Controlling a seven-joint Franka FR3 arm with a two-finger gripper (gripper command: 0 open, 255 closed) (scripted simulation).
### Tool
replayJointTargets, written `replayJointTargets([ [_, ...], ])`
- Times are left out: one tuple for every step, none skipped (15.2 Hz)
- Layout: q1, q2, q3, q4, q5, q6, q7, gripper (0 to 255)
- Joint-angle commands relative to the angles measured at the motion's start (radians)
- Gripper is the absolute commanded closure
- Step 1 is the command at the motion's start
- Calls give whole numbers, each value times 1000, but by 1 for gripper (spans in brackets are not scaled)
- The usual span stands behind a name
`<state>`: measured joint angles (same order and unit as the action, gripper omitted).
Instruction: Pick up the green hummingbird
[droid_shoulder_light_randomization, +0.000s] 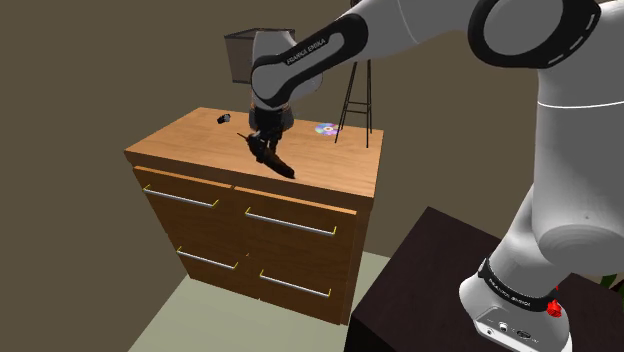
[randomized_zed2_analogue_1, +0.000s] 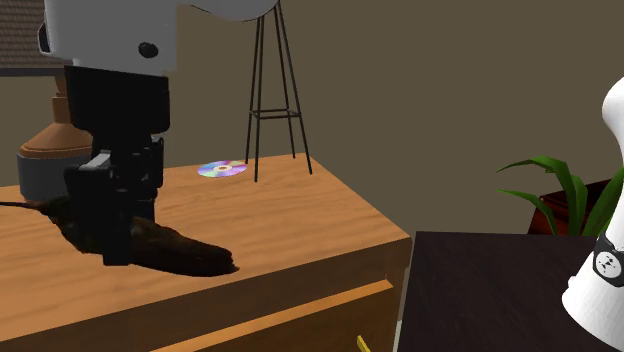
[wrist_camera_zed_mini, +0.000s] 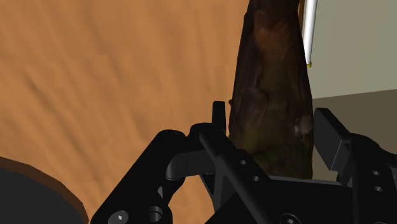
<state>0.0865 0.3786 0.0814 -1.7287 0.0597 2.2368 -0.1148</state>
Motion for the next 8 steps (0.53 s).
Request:
replayJointTargets([
  [0, -8, 0, 12, 0, -21, 2, 255],
  [0, -13, 0, 19, 0, -32, 2, 255],
  [0, -18, 0, 26, 0, -44, 3, 255],
  [0, -23, 0, 33, 0, -56, 4, 255],
  [0, -27, 0, 40, -1, -67, 4, 255],
  [-1, -31, 0, 48, -1, -79, 5, 255],
  [-1, -32, 0, 48, -1, -81, 5, 255],
  [-1, -32, 0, 49, -1, -81, 5, 255],
])
